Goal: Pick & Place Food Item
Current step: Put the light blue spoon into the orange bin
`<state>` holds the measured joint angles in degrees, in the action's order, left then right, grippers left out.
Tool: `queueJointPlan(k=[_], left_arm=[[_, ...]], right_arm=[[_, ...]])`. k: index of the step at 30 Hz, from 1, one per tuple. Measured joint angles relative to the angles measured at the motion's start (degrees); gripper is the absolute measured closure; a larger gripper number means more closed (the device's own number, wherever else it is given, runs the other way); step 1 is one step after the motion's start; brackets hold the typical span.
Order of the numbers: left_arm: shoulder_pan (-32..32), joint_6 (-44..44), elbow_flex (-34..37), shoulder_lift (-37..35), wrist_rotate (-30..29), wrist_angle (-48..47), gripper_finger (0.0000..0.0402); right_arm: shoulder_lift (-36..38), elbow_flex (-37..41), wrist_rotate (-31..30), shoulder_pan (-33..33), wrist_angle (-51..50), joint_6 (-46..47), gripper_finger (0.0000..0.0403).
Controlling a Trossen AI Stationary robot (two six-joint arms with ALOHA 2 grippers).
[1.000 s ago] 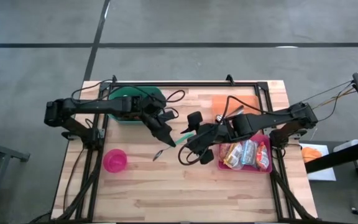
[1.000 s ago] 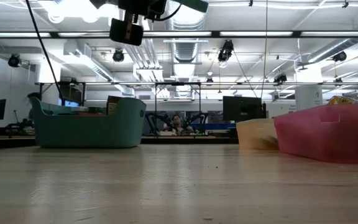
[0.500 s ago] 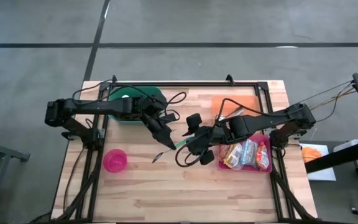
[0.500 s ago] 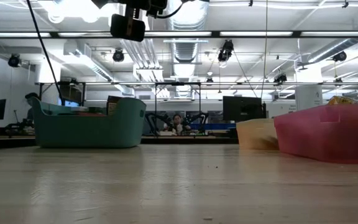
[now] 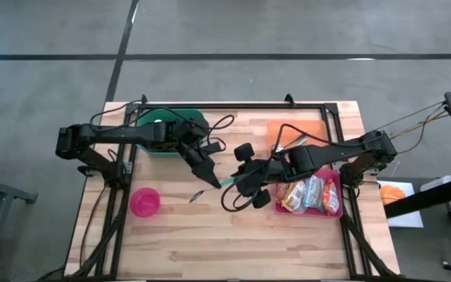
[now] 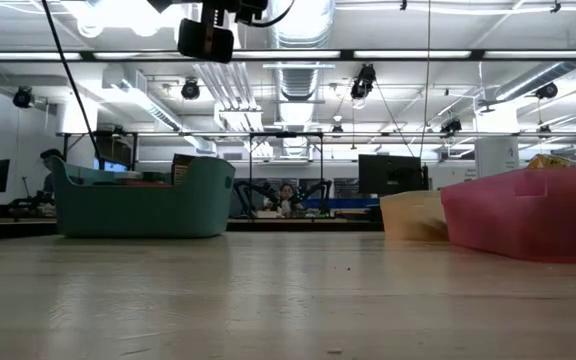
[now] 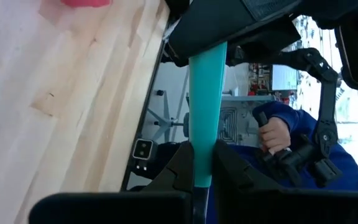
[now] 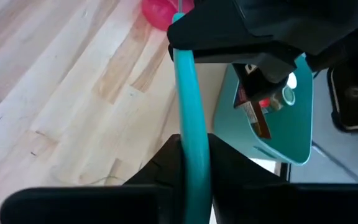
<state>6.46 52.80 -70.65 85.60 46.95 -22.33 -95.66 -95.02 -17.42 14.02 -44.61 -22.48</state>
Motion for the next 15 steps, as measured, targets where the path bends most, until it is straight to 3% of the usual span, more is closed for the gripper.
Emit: queueJointPlan(k=[6, 15], left_arm=[[0.0, -0.5, 0.1, 0.1, -0.8, 0.0, 0.0377], [0.1, -1.7, 0.1, -0.2, -1.4, 8.1, 0.0242]], right_arm=[[-0.7, 0.1, -0.4, 0.0, -1.3, 5.0, 0.036], [-0.2, -1.6, -1.5, -0.1, -3.2, 16.0, 0.036]])
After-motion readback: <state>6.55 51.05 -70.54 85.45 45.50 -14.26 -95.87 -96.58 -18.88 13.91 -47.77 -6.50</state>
